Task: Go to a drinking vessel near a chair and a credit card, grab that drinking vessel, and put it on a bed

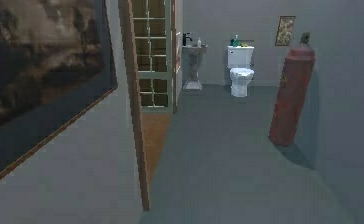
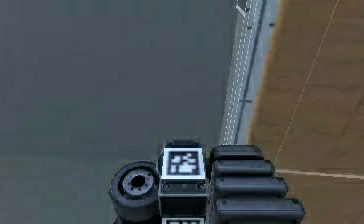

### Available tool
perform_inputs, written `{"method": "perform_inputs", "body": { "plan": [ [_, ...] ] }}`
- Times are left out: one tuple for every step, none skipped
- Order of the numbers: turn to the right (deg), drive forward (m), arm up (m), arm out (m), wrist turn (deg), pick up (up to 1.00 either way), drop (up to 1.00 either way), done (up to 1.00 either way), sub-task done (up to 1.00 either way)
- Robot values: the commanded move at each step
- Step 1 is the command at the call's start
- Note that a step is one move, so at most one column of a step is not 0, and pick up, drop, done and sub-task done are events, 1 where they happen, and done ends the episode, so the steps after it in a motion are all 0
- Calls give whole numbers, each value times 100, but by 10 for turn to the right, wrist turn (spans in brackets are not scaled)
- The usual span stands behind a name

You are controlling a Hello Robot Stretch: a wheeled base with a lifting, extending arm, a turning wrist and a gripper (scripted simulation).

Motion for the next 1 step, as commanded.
{"method": "perform_inputs", "body": {
  "plan": [
    [0,100,0,0,0,0,0,0,0]
  ]
}}
